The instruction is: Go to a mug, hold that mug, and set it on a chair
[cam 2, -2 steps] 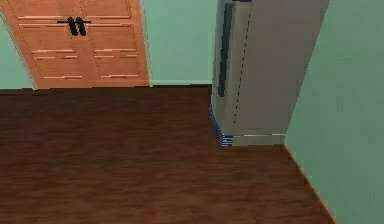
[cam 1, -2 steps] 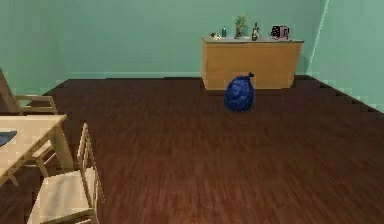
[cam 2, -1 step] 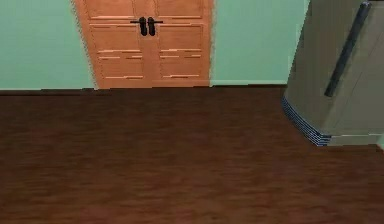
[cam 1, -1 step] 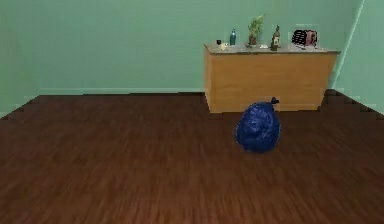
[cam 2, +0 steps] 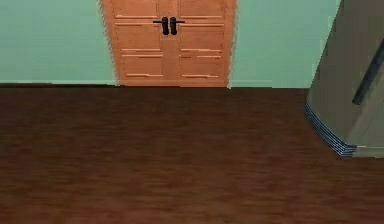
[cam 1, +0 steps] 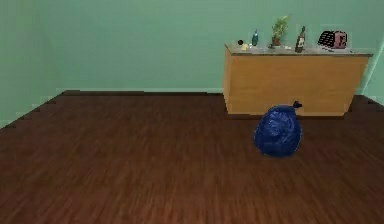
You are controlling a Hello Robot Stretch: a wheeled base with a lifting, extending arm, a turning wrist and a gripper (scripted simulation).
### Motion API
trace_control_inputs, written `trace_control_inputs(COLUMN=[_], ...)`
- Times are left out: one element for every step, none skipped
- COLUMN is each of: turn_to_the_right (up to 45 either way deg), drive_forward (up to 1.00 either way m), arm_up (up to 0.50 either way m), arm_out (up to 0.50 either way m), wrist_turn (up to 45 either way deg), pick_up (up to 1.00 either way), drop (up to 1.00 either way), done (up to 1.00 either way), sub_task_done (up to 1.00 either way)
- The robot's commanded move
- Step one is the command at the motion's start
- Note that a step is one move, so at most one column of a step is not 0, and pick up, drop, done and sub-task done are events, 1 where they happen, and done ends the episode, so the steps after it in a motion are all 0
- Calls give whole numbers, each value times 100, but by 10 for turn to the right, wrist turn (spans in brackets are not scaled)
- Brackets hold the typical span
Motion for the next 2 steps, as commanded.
trace_control_inputs(turn_to_the_right=[0,0], drive_forward=[50,100], arm_up=[0,0], arm_out=[0,0], wrist_turn=[0,0], pick_up=[0,0], drop=[0,0], done=[0,0], sub_task_done=[0,0])
